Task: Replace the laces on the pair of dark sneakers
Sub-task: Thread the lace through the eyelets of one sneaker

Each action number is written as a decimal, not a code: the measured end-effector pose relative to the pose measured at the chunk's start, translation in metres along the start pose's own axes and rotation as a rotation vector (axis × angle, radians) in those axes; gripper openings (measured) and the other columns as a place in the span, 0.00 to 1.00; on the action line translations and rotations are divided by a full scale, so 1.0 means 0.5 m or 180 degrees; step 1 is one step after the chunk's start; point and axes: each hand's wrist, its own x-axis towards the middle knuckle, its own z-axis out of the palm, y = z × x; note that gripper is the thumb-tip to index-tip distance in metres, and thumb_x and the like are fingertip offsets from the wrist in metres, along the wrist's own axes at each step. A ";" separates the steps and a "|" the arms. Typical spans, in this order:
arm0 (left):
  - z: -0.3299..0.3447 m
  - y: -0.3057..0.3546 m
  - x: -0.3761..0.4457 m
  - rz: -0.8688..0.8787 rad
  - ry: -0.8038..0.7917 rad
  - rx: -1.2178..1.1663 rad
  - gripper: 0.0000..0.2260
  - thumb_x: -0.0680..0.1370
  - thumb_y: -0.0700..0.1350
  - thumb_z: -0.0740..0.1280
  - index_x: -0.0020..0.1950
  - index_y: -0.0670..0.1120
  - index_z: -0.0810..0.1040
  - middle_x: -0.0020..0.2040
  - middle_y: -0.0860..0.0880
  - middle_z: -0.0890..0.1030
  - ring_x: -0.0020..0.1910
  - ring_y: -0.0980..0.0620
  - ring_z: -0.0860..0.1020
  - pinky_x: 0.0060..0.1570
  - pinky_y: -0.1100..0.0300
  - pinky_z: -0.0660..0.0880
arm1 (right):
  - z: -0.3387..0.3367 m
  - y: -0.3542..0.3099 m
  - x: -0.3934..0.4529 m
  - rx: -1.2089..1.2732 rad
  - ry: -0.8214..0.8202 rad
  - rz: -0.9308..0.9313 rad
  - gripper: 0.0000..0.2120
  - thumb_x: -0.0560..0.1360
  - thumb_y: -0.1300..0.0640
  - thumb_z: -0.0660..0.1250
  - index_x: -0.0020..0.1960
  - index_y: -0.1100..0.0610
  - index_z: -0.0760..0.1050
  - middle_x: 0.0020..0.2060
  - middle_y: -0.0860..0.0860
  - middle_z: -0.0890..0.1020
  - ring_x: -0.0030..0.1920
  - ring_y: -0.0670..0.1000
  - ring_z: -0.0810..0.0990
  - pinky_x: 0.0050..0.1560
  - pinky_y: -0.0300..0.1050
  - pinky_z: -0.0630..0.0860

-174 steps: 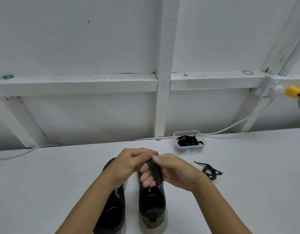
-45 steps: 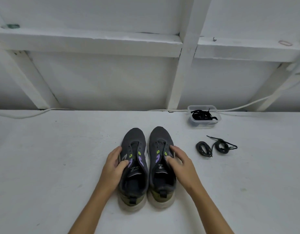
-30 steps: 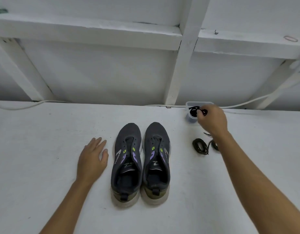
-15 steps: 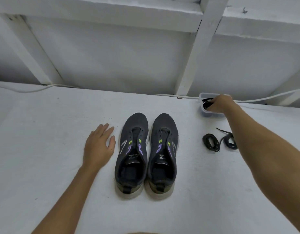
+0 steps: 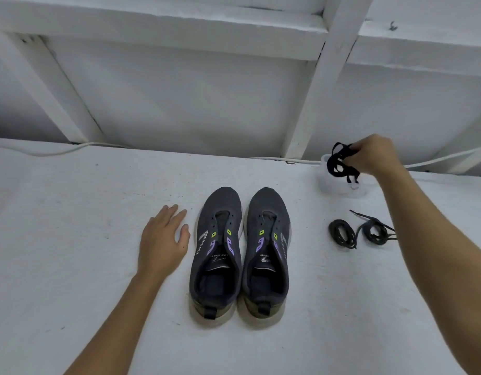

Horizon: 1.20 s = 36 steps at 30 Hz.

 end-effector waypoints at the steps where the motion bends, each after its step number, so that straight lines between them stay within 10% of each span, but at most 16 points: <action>1: 0.000 -0.001 0.000 0.0000 0.0005 -0.0005 0.19 0.81 0.47 0.62 0.71 0.45 0.77 0.74 0.46 0.73 0.76 0.46 0.66 0.74 0.45 0.62 | -0.017 -0.012 -0.008 0.0091 0.0101 -0.0035 0.10 0.73 0.60 0.72 0.53 0.54 0.87 0.30 0.45 0.77 0.32 0.44 0.73 0.33 0.36 0.67; 17: 0.005 -0.007 0.003 -0.0008 -0.0040 -0.0036 0.18 0.82 0.45 0.64 0.72 0.46 0.76 0.75 0.47 0.71 0.77 0.47 0.64 0.76 0.46 0.59 | 0.011 -0.316 -0.088 0.0574 -0.0113 -0.0999 0.07 0.73 0.59 0.71 0.49 0.55 0.86 0.29 0.46 0.77 0.32 0.45 0.74 0.25 0.25 0.62; 22: 0.006 -0.007 0.003 0.0005 -0.0033 -0.0078 0.18 0.82 0.46 0.64 0.72 0.47 0.75 0.75 0.48 0.71 0.78 0.48 0.63 0.76 0.47 0.58 | 0.146 -0.379 -0.083 0.0522 -0.0517 -0.0802 0.09 0.76 0.60 0.70 0.54 0.58 0.85 0.45 0.55 0.85 0.46 0.57 0.83 0.49 0.45 0.81; 31: -0.003 0.000 0.013 0.0007 0.0192 -0.0194 0.15 0.79 0.44 0.66 0.64 0.44 0.82 0.68 0.45 0.79 0.70 0.42 0.73 0.67 0.41 0.70 | 0.264 -0.372 -0.093 -0.0103 -0.0829 -0.0817 0.05 0.76 0.56 0.67 0.49 0.54 0.82 0.49 0.54 0.83 0.46 0.55 0.77 0.34 0.41 0.63; 36: -0.029 0.031 0.083 -0.0429 0.0219 -0.0533 0.10 0.80 0.44 0.66 0.58 0.46 0.84 0.58 0.49 0.83 0.59 0.46 0.78 0.58 0.49 0.73 | 0.245 -0.360 -0.083 -0.0082 -0.0916 -0.0880 0.14 0.75 0.44 0.69 0.58 0.47 0.82 0.55 0.49 0.83 0.56 0.55 0.80 0.42 0.44 0.70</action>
